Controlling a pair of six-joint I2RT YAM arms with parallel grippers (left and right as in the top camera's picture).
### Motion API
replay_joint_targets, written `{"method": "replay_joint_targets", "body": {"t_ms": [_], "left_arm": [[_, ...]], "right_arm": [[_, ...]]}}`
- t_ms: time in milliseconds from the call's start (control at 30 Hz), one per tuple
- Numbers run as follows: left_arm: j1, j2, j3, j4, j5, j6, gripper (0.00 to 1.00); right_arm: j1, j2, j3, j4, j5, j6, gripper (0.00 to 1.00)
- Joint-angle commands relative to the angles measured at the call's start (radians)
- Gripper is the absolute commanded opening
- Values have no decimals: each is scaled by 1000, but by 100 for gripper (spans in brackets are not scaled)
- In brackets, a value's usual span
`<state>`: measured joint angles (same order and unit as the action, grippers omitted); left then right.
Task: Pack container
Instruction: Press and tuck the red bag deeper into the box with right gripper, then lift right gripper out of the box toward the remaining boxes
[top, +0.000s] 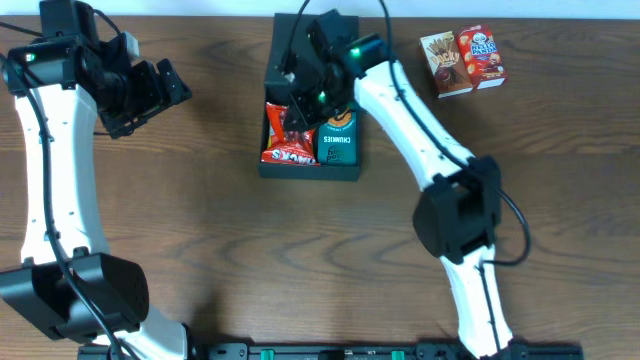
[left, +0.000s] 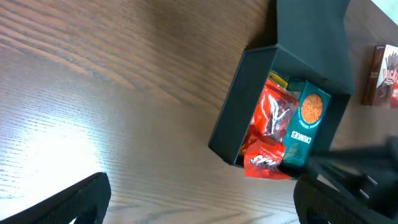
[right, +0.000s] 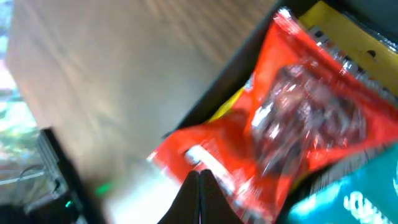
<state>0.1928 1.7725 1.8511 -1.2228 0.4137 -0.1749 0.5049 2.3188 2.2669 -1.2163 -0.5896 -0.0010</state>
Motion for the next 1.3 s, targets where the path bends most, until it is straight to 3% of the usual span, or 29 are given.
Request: {"method": "replay_joint_targets", "body": {"t_ms": [0,167,667,1033,1267], "left_arm": [[3,-19,18,1,-15,22,95],[3,-19,18,4,-14,22,95],[3,-19,18,3,-14,21,95],[3,-19,18,0,-14,22,95],[3,-19,18,0,-14,22,95]], "right_arm": [[-3,-24,5,-61,-13,-105,1],[19,-21,-76,-30,64,-111,1],[56,-9,-383,270,94,-26,2],[57,-12,-330,214,65,-31,1],[46,-17,-126,87,66,-86,1]]}}
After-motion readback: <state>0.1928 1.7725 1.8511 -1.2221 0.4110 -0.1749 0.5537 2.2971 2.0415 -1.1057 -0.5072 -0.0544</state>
